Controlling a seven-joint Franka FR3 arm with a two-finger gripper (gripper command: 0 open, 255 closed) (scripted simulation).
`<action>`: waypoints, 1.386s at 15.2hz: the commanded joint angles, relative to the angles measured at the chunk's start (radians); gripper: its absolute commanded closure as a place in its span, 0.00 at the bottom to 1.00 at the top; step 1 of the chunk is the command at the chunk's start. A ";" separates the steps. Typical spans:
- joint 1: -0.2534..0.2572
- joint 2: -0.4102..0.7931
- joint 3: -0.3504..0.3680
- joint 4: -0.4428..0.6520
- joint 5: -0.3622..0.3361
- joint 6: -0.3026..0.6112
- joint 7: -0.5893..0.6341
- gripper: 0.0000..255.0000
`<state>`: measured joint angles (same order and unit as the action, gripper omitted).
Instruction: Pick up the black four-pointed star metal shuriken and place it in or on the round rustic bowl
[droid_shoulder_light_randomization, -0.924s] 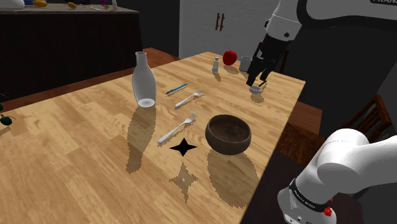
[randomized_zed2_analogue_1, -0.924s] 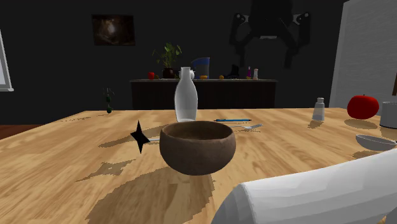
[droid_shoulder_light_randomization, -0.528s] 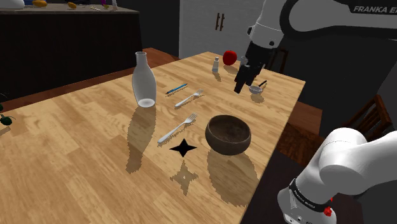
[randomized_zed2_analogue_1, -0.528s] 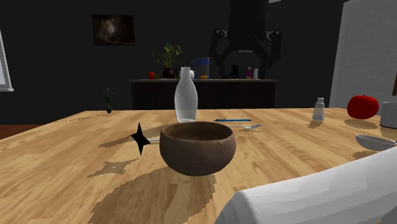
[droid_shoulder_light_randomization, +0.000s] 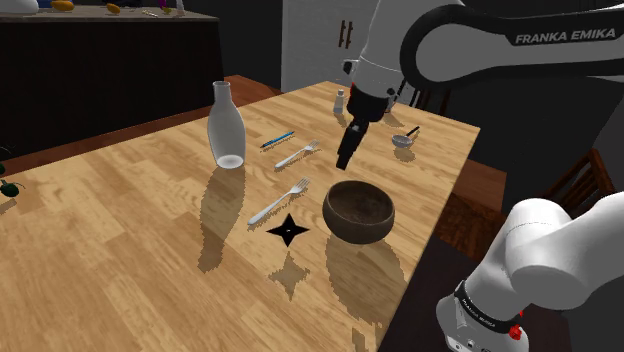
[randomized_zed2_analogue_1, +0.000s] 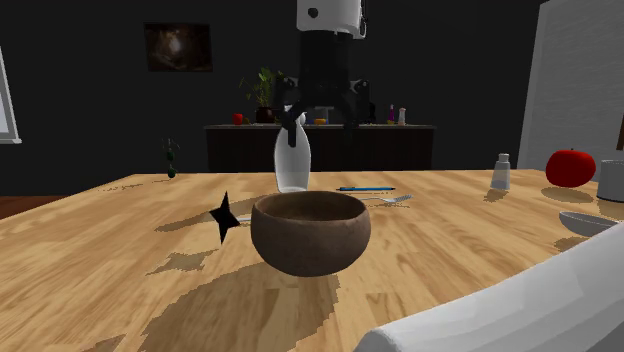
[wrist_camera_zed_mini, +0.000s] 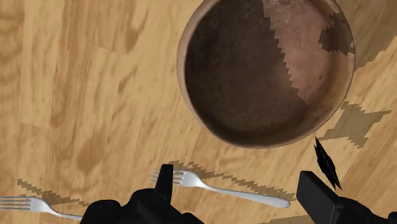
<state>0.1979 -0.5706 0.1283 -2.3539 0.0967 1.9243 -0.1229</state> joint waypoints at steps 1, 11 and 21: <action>0.033 0.042 0.024 -0.003 0.010 0.049 -0.031 0.00; 0.175 0.213 0.131 0.008 0.036 0.219 -0.190 0.00; 0.192 0.291 0.160 -0.042 0.031 0.348 -0.204 0.00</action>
<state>0.3904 -0.2868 0.2870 -2.3933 0.1287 2.2613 -0.3278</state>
